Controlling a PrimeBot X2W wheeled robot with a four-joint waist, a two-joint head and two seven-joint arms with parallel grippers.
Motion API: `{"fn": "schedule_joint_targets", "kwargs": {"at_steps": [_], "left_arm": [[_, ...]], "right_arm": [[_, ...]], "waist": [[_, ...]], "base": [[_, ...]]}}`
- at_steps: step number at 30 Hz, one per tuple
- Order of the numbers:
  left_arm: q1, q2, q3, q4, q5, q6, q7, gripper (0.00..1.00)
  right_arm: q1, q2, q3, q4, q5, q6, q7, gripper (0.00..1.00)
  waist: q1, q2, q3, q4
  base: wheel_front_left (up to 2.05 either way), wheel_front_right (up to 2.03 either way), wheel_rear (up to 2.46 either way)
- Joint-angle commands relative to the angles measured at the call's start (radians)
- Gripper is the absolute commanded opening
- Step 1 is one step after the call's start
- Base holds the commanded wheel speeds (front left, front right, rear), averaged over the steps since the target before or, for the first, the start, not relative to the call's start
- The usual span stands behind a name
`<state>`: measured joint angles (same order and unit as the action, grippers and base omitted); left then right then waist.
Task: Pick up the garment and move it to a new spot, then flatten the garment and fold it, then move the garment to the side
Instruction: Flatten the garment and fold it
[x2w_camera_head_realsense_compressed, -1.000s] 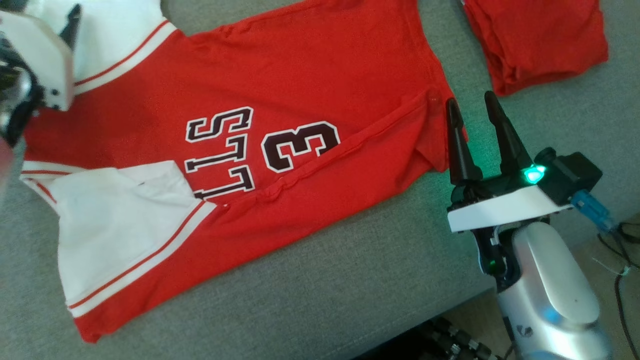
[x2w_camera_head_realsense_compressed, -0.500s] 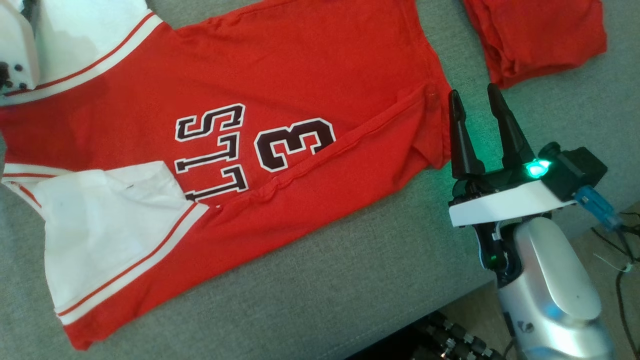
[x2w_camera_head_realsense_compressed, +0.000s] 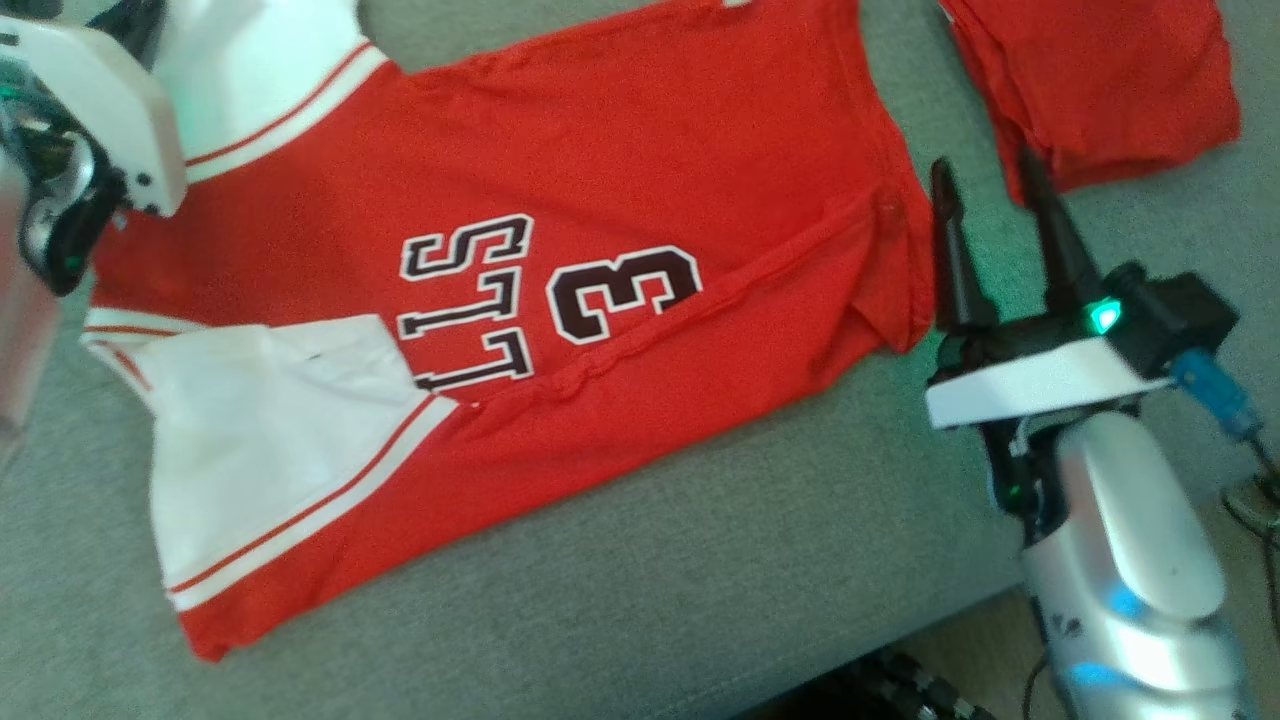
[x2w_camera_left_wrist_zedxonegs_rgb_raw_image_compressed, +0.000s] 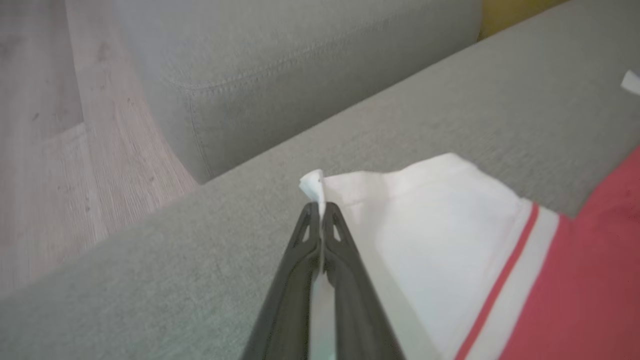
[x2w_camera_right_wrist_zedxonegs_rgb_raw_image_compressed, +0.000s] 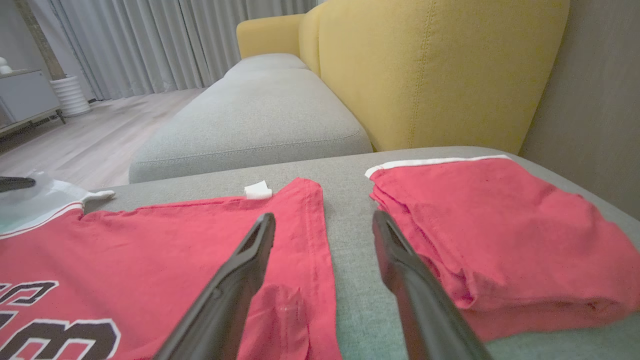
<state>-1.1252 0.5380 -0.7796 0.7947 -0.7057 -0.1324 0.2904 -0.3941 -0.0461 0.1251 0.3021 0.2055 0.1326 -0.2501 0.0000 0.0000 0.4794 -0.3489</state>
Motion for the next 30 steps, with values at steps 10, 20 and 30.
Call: {"fn": "schedule_joint_targets", "kwargs": {"at_steps": [10,20,30], "left_arm": [[0.023,-0.017,0.004,-0.155,0.038,0.006,-0.229,0.00],[0.094,-0.016,-0.024,-0.358,0.043,0.032,-0.233,0.00],[0.101,-0.028,-0.049,-0.516,0.048,0.063,-0.190,0.00]], "right_arm": [[-0.143,-0.166,-0.002,-0.036,-0.025,-0.002,0.289,1.00],[-0.333,-0.272,0.024,0.144,0.018,-0.002,0.514,1.00],[-0.527,-0.296,0.016,0.480,0.009,-0.002,0.553,1.00]], "waist": [[0.0000,0.0000,-0.096,0.165],[0.0000,0.0000,-0.081,0.268],[0.0000,0.0000,-0.009,0.346]], "base": [[0.00,0.00,0.00],[0.00,0.00,0.00],[0.00,0.00,0.00]]}}
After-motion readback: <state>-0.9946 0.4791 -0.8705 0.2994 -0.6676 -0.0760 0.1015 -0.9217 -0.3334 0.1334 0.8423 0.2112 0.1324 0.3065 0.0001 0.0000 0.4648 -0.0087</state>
